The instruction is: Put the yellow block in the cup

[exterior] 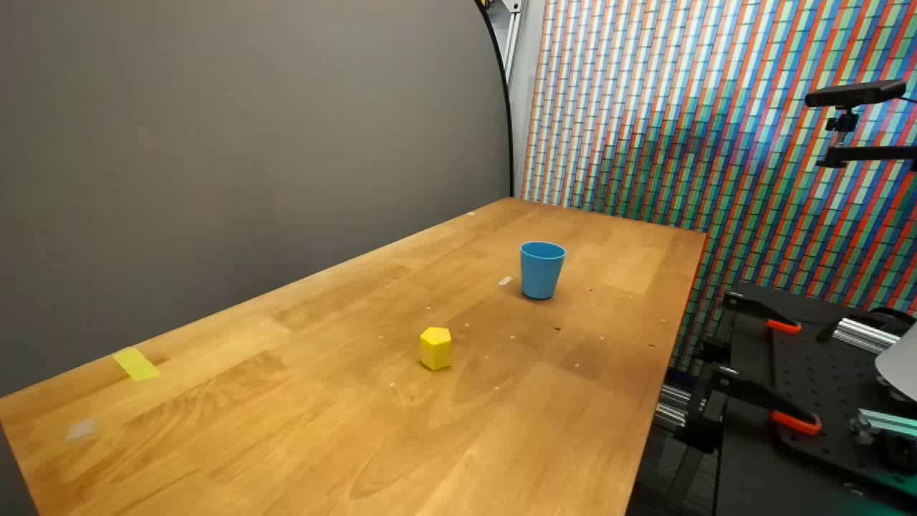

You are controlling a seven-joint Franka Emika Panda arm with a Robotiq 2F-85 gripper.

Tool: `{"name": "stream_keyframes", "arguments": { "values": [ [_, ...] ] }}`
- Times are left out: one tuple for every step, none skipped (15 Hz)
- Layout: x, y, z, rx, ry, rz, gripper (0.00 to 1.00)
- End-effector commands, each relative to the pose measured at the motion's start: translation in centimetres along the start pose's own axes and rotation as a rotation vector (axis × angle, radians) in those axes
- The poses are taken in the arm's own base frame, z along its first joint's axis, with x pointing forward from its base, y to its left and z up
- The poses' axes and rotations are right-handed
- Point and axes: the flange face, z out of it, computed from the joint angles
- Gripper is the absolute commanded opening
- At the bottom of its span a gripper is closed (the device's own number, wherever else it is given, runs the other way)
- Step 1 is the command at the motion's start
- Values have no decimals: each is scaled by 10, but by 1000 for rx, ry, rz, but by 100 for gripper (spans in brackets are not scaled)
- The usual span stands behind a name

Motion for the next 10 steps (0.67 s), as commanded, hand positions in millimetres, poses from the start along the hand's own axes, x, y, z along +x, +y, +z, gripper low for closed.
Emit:
{"name": "stream_keyframes", "arguments": {
  "values": [
    [0,0,-2,1,2,0,100],
    [0,0,-3,2,5,0,100],
    [-1,0,-4,3,8,0,100],
    [-1,0,-5,3,9,0,100],
    [-1,0,-5,3,9,0,100],
    [-1,0,-5,3,9,0,100],
    [-1,0,-5,3,9,0,100],
    [3,4,-8,43,38,31,100],
    [6,4,-8,70,64,49,100],
    [15,-1,-5,121,106,81,100]
  ]
}}
